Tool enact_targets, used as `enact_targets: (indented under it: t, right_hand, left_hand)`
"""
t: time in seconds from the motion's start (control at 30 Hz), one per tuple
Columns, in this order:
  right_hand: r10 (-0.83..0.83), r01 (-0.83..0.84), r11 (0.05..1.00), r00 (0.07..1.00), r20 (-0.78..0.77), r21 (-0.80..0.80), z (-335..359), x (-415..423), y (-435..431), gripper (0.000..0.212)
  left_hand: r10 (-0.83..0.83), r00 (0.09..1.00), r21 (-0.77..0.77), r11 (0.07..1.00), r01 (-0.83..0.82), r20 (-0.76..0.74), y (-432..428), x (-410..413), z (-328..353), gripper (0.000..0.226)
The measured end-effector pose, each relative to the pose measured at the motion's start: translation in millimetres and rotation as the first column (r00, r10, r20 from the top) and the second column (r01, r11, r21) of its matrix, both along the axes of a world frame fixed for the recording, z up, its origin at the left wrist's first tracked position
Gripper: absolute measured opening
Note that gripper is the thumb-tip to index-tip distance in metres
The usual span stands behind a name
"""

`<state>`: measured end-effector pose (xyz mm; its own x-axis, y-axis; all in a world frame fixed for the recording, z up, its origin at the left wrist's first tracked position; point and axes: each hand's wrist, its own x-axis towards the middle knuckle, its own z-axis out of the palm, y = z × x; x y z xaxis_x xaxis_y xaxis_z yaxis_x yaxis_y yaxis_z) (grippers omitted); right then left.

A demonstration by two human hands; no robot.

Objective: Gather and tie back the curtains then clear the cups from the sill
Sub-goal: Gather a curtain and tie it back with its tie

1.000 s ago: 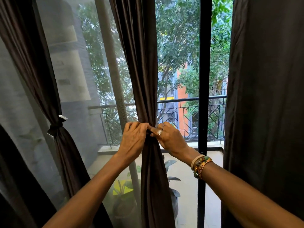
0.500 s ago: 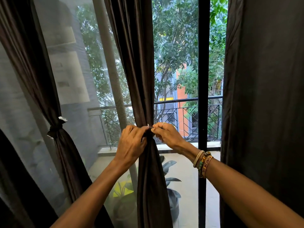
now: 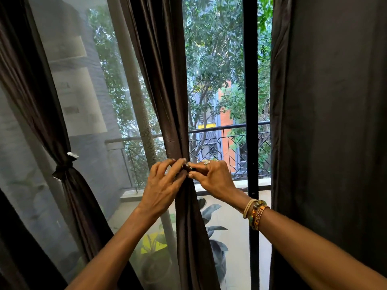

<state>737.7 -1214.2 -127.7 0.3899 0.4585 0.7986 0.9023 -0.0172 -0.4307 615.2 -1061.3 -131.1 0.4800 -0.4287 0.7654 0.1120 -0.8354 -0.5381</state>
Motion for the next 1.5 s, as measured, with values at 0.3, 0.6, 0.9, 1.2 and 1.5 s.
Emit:
enact_targets:
  t: [0.3, 0.6, 0.9, 1.2, 1.5]
  right_hand:
    - [-0.024, 0.038, 0.999, 0.924, 0.381, -0.03, -9, 7, 4, 0.028]
    - [0.115, 0.007, 0.95, 0.921, 0.373, -0.312, 13, 19, 7, 0.025]
    - [0.32, -0.439, 0.635, 0.898, -0.301, -0.636, 59, 28, -11, 0.013]
    - [0.319, -0.508, 0.727, 0.846, -0.428, -0.462, 33, 25, -12, 0.015]
    - [0.094, -0.15, 0.938, 0.978, -0.187, -0.312, 18, 17, 1, 0.011]
  left_hand:
    - [-0.002, 0.992, -0.121, 0.993, -0.013, -0.122, 3, -2, 9, 0.025]
    - [-0.024, 0.978, -0.248, 0.968, -0.029, -0.208, 5, 7, 21, 0.017]
    - [-0.132, 0.988, -0.67, 0.726, 0.153, 0.082, -11, 2, 2, 0.025]
    - [-0.428, 0.887, -0.983, -0.12, 0.135, 0.174, -25, 0, -6, 0.028]
    - [-0.246, 0.948, -0.977, 0.011, 0.211, 0.202, -35, 1, -21, 0.024]
